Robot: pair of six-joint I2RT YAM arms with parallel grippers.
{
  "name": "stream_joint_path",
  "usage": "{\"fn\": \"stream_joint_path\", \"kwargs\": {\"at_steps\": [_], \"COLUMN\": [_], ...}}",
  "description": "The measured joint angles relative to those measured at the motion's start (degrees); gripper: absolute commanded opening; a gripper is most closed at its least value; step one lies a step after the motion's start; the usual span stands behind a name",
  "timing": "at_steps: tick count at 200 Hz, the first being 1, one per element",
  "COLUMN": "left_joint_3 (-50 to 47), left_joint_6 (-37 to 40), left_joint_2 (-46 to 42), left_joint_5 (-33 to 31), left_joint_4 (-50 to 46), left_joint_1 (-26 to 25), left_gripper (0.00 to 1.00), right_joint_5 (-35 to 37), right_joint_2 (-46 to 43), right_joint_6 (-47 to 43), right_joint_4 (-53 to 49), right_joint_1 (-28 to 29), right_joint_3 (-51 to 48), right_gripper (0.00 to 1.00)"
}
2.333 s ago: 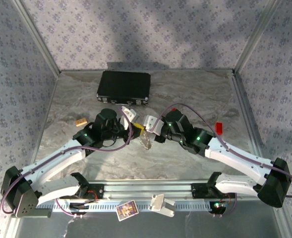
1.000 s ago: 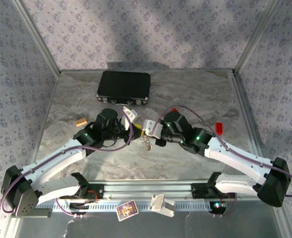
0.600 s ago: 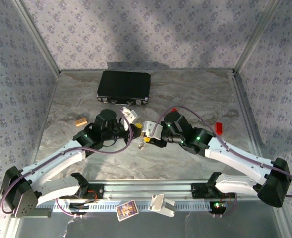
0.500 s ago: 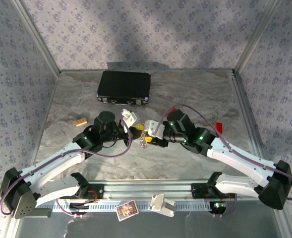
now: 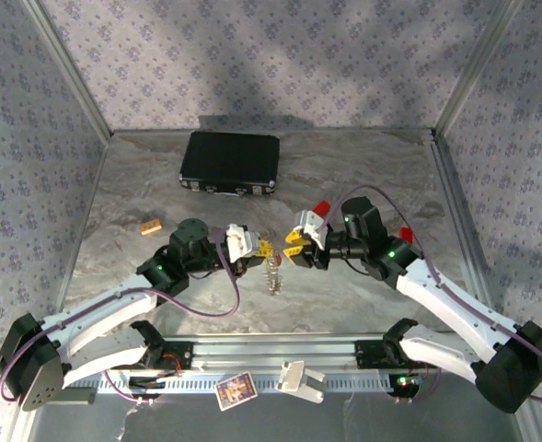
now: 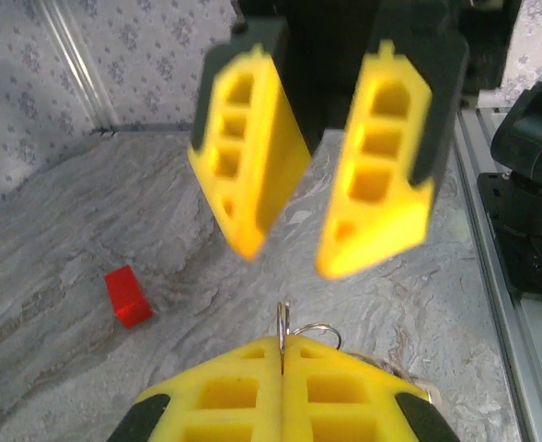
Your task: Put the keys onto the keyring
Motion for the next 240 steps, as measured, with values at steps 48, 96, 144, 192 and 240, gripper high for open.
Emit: {"fn": "stream_joint_path", "kwargs": {"at_steps": [48,96,144,192,240], "left_joint_3": [0.0,-0.02,-0.09,-0.04,2.38], "left_joint_6": [1.57,1.97,1.73,0.46,1.05], "left_joint_2": [0.0,0.09,0.24,1.29,2.99], "left_joint_5": [1.44,2.23,2.27,0.37,-0.76], "left_joint_4": [1.44,2.08,2.19,1.68,-4.9], "left_joint_1": [-0.59,-0.59,-0.57,-0.59,-0.7], "left_gripper": [0.0,0.0,0.0,0.2,0.11], "right_joint_5": [-0.98,-0.98,-1.62,-1.01,2.19], "right_joint_2": [0.83,1.16,1.38,2.14,3.91], "right_joint_6": [-0.87,-2.08,-3.17,-4.57,-8.26], "right_joint_4": [3.67,4.7,4.7,2.1,-5.88], "right_joint_1": [1.05,1.99,2.43,2.43,2.73], "right_joint_3": [-0.52,-0.9,-0.94,-0.68,2.86], "right_gripper": [0.22,0.16,0.0,0.0,0.0]}}
